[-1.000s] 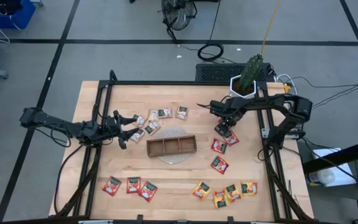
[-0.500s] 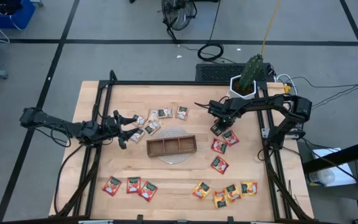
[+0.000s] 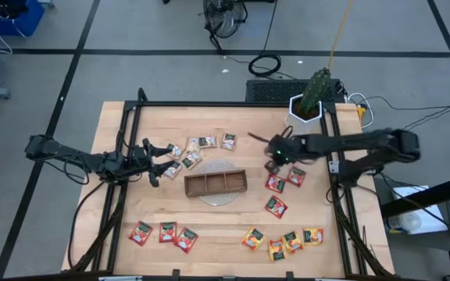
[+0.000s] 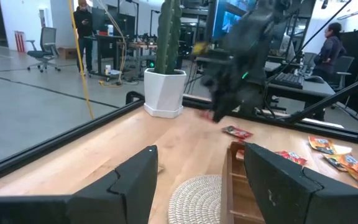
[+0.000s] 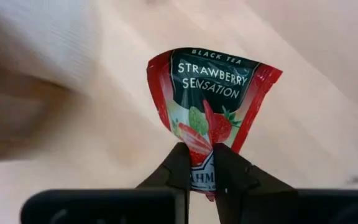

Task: Pick & Place Tea
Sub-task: Put the red tea bag into the right section of the wood organizer

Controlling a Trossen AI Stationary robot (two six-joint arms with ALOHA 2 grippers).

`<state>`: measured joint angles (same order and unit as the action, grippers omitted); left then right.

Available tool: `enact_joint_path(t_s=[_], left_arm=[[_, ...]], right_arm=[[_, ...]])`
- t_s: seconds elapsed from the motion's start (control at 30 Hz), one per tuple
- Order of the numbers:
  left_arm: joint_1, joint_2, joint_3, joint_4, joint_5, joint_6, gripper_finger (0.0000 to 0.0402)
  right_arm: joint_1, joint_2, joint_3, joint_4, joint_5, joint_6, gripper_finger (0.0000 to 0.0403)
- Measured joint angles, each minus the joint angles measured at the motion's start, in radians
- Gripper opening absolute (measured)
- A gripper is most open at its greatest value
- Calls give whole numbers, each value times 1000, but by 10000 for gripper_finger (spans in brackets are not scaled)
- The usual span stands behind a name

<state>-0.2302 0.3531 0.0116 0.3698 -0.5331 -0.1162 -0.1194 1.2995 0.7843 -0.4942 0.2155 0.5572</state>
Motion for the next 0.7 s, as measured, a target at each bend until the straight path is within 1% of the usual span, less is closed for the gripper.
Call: enact_joint_path(t_s=[0.07, 0.17, 0.3, 0.43, 0.53, 0.63, 0.7], left_arm=[[0, 0, 0, 1, 0, 0, 239], [0, 0, 0, 0, 0, 0, 239], [0, 0, 0, 0, 0, 0, 239], [0, 0, 0, 0, 0, 0, 239], [0, 0, 0, 0, 0, 0, 239], [0, 0, 0, 1, 0, 0, 239], [0, 0, 0, 0, 0, 0, 239]], right_arm=[[89, -31, -12, 82, 64, 6, 28], [200, -36, -10, 254, 154, 6, 28], [291, 45, -9, 455, 200, -30, 28], [317, 164, -7, 678, 194, -73, 28], [324, 248, -9, 790, 172, -104, 28], [324, 289, -9, 891, 169, -137, 28], [319, 311, -7, 935, 148, -148, 28]])
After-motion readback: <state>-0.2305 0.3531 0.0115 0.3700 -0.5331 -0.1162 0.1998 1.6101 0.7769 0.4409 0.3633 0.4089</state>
